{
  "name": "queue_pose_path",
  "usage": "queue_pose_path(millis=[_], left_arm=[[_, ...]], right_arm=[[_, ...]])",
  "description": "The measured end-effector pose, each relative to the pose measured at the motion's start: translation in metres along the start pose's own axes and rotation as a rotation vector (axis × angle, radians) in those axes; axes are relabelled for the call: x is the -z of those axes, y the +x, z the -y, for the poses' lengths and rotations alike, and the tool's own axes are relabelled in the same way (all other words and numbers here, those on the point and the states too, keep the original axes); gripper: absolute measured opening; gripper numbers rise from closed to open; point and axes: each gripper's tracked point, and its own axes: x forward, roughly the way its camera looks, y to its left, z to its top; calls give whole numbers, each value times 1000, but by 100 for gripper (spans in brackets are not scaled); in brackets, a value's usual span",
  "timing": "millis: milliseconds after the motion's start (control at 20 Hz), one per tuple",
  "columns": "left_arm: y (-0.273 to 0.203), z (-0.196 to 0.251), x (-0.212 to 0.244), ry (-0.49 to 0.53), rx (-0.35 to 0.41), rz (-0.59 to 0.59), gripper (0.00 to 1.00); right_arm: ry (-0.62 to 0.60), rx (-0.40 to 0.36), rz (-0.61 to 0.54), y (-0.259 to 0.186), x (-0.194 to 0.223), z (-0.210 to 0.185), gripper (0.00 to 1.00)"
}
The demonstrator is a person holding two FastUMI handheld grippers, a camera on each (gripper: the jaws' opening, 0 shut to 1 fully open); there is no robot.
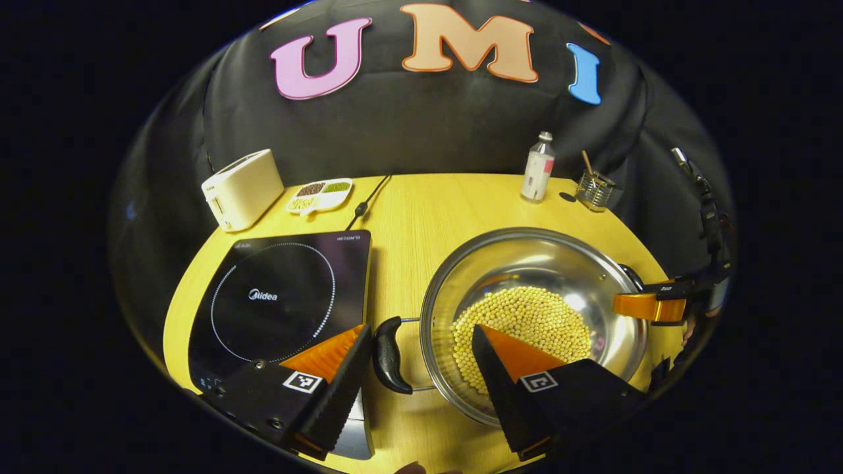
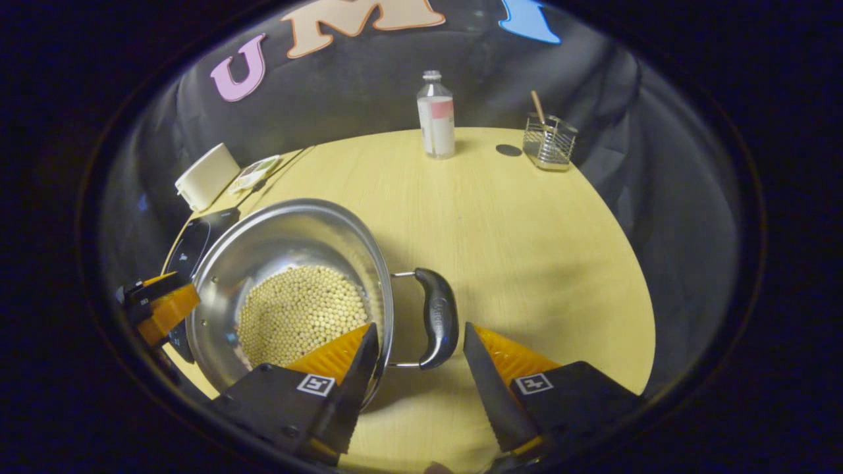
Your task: First push the handle of the pot to place it horizontally, then grasp the pot with both hands and set it on the induction cooktop.
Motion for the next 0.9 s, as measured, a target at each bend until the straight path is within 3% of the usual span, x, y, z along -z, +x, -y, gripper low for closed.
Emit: queue_pose_path(millis=[350, 550, 750, 900], left_arm=[[19, -2, 24, -94, 6, -91, 86], [21, -7, 23, -74, -5, -90, 81], [24, -10, 23, -78, -13, -99, 63], [24, -10, 23, -100, -14, -109, 61]], right_arm=[[5, -22, -26, 13, 3, -6, 71], [39, -47, -35, 14, 2, -8, 63], [74, -42, -31, 10, -1, -8, 48], [82, -39, -38, 12, 1, -9, 46]])
